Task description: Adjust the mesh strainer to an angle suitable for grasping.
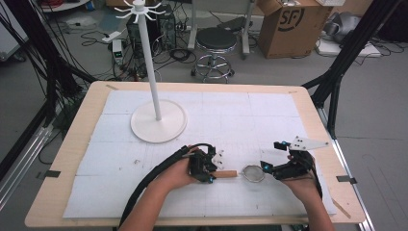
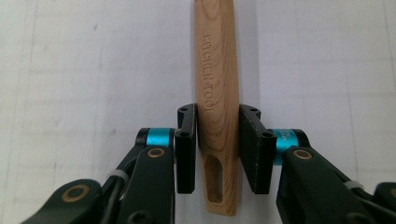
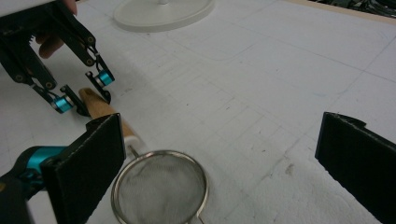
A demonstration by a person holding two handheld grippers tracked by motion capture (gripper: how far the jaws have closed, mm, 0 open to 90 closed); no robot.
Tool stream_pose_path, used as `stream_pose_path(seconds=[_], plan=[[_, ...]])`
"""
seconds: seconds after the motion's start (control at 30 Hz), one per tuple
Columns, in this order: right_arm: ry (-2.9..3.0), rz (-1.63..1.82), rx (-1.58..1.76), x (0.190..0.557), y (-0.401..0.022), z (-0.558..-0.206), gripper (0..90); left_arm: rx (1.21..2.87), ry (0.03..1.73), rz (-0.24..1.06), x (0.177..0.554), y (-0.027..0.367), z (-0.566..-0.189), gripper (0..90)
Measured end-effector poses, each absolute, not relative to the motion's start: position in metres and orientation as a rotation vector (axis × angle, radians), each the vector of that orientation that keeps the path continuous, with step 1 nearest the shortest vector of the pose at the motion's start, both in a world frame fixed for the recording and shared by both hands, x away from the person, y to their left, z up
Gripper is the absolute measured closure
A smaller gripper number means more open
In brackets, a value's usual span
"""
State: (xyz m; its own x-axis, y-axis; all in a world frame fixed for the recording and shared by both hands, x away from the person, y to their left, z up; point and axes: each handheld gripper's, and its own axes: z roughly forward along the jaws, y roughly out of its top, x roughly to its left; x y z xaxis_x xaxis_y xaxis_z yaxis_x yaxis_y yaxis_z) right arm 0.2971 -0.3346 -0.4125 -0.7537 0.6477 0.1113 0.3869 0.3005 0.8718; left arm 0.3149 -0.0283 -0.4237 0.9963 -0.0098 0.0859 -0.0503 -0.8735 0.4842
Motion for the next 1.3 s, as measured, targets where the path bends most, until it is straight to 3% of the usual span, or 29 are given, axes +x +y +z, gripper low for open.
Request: stream_pose_path(seconds=[0.33, 0.37, 0.47, 0.7, 0.73, 0.9, 1.3], plan=[[2.313, 1.433, 0.943, 0.296, -0.335, -0.412, 0.5, 2.636, -0.124, 0.123, 0.312, -0.065, -0.422, 68.9], [2.31, 1.437, 0.946, 0.296, -0.336, -0.412, 0.5, 2.632, -0.121, 0.131, 0.313, -0.064, -0.423, 61.1], [2.305, 1.439, 0.951, 0.296, -0.338, -0.412, 0.5, 2.637, -0.078, 0.141, 0.316, -0.06, -0.423, 55.2], [2.306, 1.436, 0.949, 0.296, -0.338, -0.412, 0.5, 2.634, 0.045, 0.16, 0.33, -0.041, -0.421, 52.0], [2.306, 1.434, 0.951, 0.296, -0.337, -0.412, 0.5, 2.636, 0.066, 0.16, 0.332, -0.039, -0.421, 47.1], [2.314, 1.431, 0.952, 0.297, -0.336, -0.413, 0.5, 2.616, 0.153, 0.143, 0.341, -0.033, -0.423, 39.3], [2.309, 1.43, 0.95, 0.296, -0.337, -0.412, 0.5, 2.585, 0.256, 0.152, 0.348, -0.028, -0.423, 32.9]])
